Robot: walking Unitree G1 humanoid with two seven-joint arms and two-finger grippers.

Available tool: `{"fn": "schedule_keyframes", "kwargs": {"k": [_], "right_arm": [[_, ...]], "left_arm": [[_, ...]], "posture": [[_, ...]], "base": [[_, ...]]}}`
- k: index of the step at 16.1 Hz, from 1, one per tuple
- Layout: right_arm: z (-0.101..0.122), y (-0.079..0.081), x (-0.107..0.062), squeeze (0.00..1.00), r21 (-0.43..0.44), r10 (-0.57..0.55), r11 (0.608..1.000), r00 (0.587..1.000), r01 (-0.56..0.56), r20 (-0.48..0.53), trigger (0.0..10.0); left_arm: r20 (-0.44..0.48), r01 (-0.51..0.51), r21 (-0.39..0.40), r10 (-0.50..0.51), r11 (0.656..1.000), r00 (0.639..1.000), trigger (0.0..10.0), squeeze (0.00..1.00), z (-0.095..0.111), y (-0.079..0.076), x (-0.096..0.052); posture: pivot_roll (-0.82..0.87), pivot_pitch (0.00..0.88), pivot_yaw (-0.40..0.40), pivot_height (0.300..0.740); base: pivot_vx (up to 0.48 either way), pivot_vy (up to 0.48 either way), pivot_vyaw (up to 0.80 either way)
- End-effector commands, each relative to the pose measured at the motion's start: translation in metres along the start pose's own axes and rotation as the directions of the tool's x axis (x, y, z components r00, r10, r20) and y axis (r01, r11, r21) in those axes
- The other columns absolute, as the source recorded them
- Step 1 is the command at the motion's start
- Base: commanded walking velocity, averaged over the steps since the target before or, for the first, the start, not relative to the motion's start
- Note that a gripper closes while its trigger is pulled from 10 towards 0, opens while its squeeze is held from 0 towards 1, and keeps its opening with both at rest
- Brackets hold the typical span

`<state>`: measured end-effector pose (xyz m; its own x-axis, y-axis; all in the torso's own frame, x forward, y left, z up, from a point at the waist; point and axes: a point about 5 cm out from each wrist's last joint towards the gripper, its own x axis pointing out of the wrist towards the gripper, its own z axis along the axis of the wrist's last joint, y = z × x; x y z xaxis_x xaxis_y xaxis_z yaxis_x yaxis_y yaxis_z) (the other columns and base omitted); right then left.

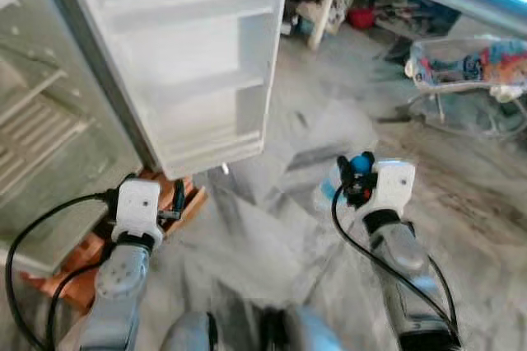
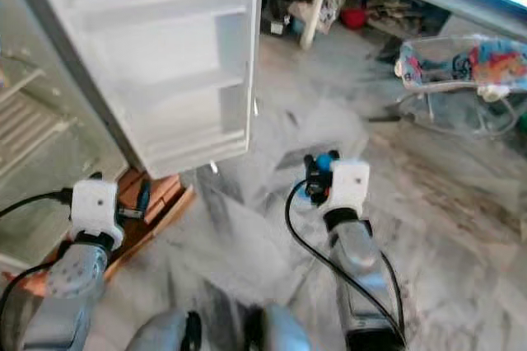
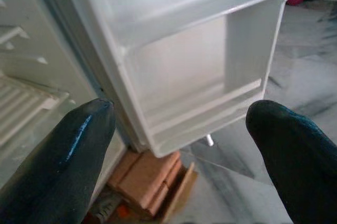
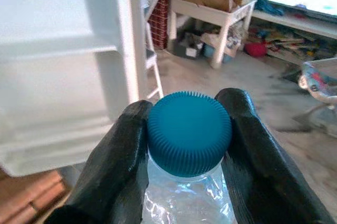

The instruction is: Restocking fridge

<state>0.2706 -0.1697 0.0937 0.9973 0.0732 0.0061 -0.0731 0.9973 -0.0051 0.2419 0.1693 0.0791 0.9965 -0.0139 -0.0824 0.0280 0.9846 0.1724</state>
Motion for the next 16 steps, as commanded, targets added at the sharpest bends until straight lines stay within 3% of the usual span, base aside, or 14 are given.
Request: {"fn": "schedule_keyframes", "kwargs": {"k": [1,5,8,10,12,13,16], "right_arm": [[0.003,-0.006,-0.001,0.0,0.002,-0.027,1.0,1.0,0.027,0.016,10.0],[0.003,-0.004,0.001,0.0,0.018,-0.036,0.999,0.999,0.035,0.03,10.0],[-0.003,-0.005,-0.006,0.0,0.043,-0.097,0.994,0.995,0.096,0.035,10.0],[-0.011,-0.006,-0.012,0.0,0.042,-0.15,0.988,0.988,0.148,0.034,10.0],[-0.013,-0.008,-0.007,0.0,0.047,-0.167,0.985,0.985,0.166,0.03,10.0],[-0.005,-0.005,-0.002,0.0,0.024,-0.145,0.989,0.987,0.143,0.069,10.0],[-0.003,-0.013,-0.003,0.0,0.029,-0.213,0.977,0.973,0.211,0.094,10.0]], "left_arm": [[-0.014,0.002,0.017,-0.002,1.0,1.0,10.0,0.0,-0.002,0.001,-0.002],[-0.013,-0.03,0.052,0.031,0.998,0.999,10.0,0.0,-0.003,0.002,-0.003],[-0.012,0.008,0.121,-0.007,0.993,1.0,10.0,0.0,-0.003,0.001,0.001],[0.037,0.081,0.242,-0.092,0.967,0.995,10.0,0.0,0.005,-0.006,0.016],[0.082,0.098,0.314,-0.13,0.944,0.988,10.0,0.0,0.016,-0.009,0.03],[0.117,0.064,0.351,-0.111,0.934,0.987,10.0,0.0,0.027,0.0,0.035],[0.055,0.056,0.315,-0.077,0.947,0.996,10.0,0.0,0.004,0.013,0.027]], "posture": [[0.11,0.179,-0.108,0.74],[0.11,0.174,-0.076,0.74],[0.1,0.152,-0.004,0.74],[0.11,0.132,0.027,0.74],[0.15,0.088,0.031,0.74],[0.12,0.079,0.053,0.74],[0.08,0.061,0.058,0.74]], "base": [[0.266,0.334,0.0],[0.0,0.0,0.0],[0.0,0.0,0.0],[0.0,0.0,0.0],[0.0,0.0,0.0],[0.0,0.0,0.0],[0.0,0.0,0.0]]}}
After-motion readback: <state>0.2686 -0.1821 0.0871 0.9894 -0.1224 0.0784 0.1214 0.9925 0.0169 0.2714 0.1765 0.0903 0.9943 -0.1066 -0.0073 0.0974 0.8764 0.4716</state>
